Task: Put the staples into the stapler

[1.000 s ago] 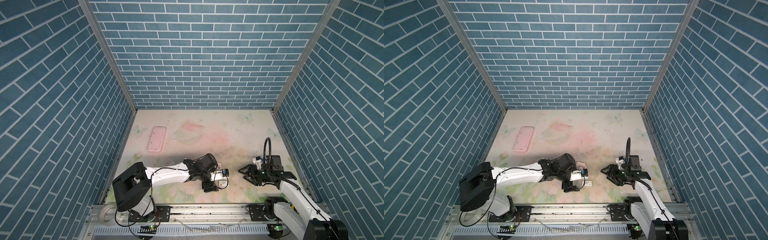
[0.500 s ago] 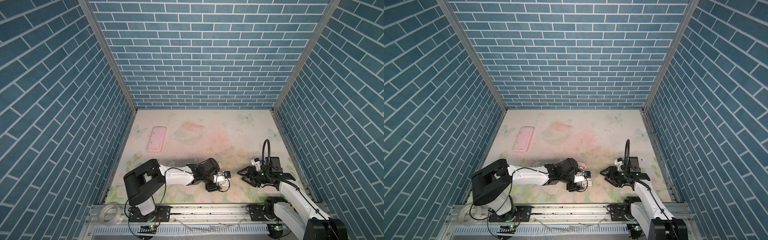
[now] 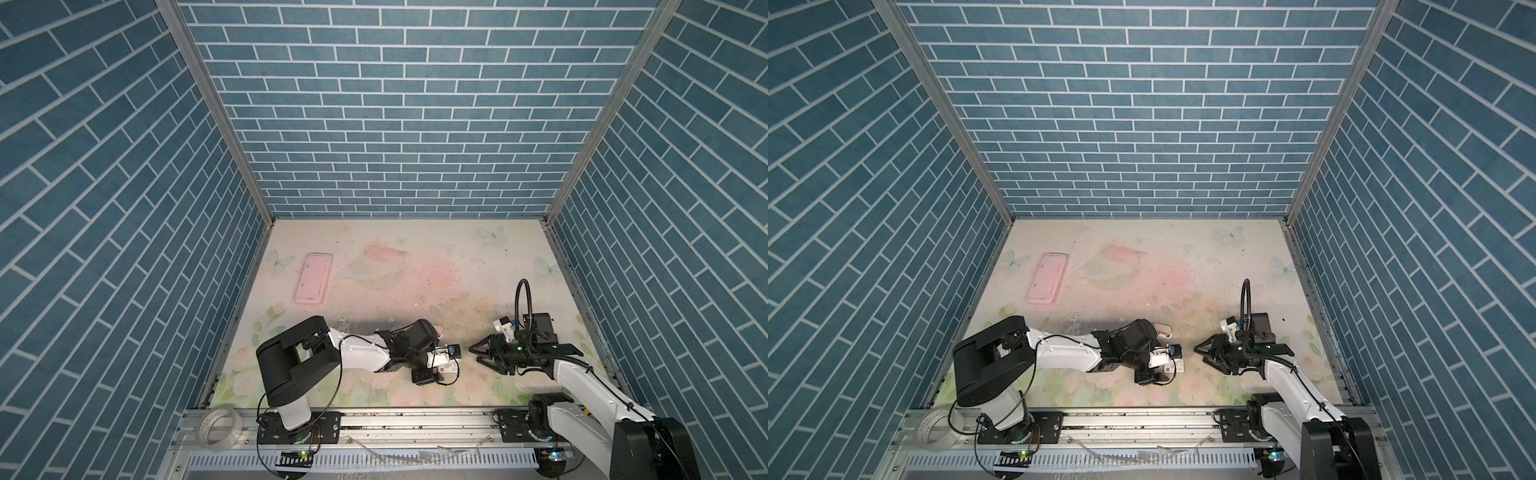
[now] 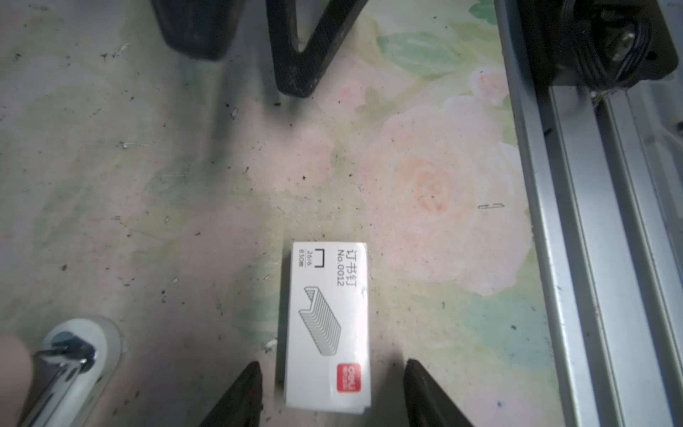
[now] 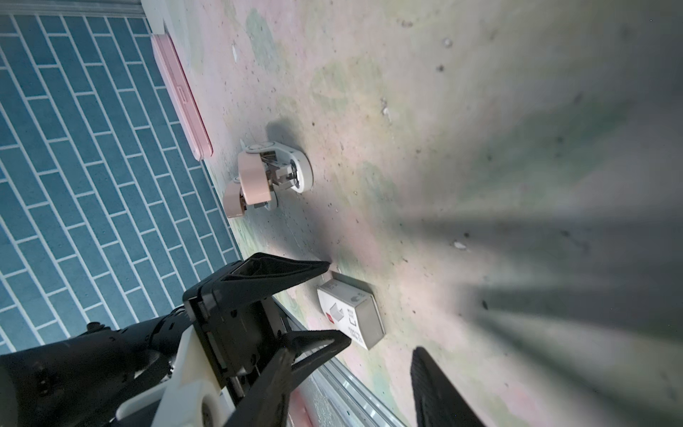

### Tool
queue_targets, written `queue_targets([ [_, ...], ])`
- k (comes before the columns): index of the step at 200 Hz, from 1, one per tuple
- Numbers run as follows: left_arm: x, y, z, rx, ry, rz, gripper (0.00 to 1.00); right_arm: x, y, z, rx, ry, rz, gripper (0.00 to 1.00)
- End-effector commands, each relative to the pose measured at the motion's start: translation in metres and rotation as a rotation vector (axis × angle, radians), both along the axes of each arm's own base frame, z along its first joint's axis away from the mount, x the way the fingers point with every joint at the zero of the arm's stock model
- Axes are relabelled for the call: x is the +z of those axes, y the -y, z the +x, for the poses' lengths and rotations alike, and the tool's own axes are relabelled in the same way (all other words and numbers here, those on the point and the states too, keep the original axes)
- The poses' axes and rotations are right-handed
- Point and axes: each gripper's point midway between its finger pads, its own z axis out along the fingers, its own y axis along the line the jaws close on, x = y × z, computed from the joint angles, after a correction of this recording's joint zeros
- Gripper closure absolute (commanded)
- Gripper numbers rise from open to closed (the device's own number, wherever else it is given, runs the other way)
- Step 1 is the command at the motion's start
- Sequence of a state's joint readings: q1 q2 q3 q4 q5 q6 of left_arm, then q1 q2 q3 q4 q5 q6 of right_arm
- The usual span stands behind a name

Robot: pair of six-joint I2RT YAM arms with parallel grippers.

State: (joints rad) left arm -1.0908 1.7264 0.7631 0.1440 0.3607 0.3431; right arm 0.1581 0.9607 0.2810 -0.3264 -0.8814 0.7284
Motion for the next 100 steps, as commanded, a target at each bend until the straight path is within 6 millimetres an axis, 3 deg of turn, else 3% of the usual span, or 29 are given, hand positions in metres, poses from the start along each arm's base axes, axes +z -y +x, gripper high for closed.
queue_targets([
  [1,-0.007,0.0,-0.004,0.006,-0.025,0.003,0.38,-0.006,-0.005,-0.01,0.022,-0.033,0.024,0.48],
  [48,-0.012,0.002,-0.005,0.001,-0.042,0.012,0.48,-0.008,-0.011,-0.015,0.051,-0.029,0.029,0.5],
  [100,-0.014,0.001,-0.009,-0.012,-0.056,0.012,0.49,-0.017,-0.015,-0.014,0.051,-0.028,0.034,0.52],
])
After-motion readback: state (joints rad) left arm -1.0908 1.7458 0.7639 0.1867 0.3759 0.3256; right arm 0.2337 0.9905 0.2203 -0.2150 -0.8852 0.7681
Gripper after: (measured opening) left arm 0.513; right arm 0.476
